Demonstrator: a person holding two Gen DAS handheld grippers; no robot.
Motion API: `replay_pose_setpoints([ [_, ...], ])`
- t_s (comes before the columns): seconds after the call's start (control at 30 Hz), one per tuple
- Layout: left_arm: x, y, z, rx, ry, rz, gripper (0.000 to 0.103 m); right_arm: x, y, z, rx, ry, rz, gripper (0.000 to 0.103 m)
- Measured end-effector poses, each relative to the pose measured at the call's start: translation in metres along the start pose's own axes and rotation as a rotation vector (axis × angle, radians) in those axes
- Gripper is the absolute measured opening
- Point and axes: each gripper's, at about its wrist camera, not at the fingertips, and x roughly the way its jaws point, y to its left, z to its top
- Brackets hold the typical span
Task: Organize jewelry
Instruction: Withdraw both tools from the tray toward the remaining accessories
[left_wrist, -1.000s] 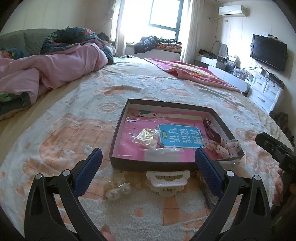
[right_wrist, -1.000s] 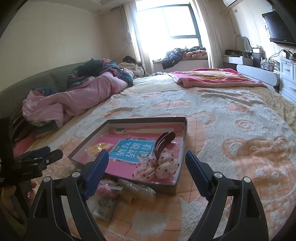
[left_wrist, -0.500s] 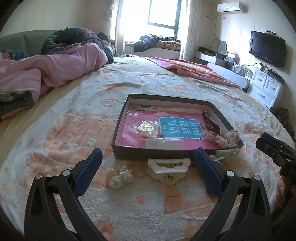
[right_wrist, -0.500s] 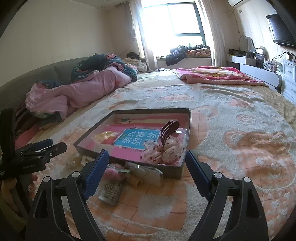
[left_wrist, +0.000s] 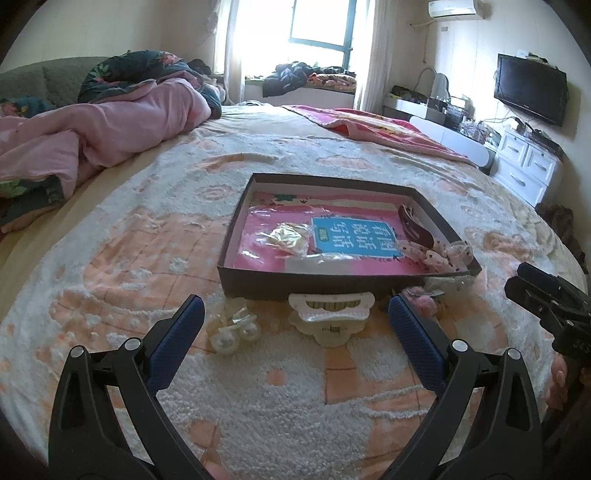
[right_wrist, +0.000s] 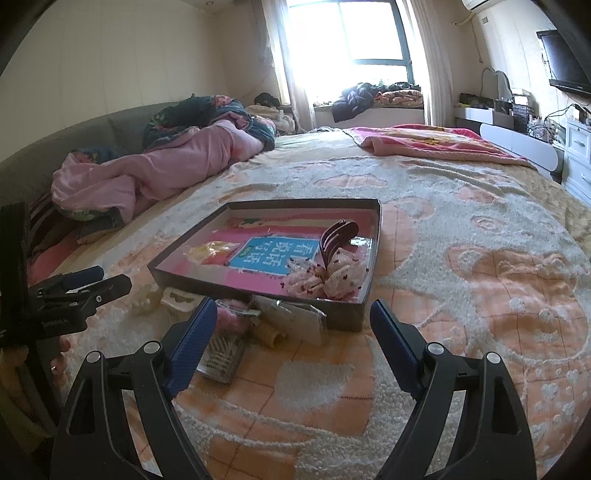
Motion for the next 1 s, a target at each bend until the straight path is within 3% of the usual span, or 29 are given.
replay_pose_setpoints([
  [0.63, 0.028, -0.024, -0.023, 0.066, 0.075, -0.034, 0.091, 0.018, -0.008, -0.016, -0.024, 0.062, -0.033, 0.081],
  [1.0, 0.050, -0.021, -0.023, 0.037, 0.107, -0.045, 0.091, 0.046, -0.015, -0.016, -0.035, 0.113, -0.032, 0.071],
])
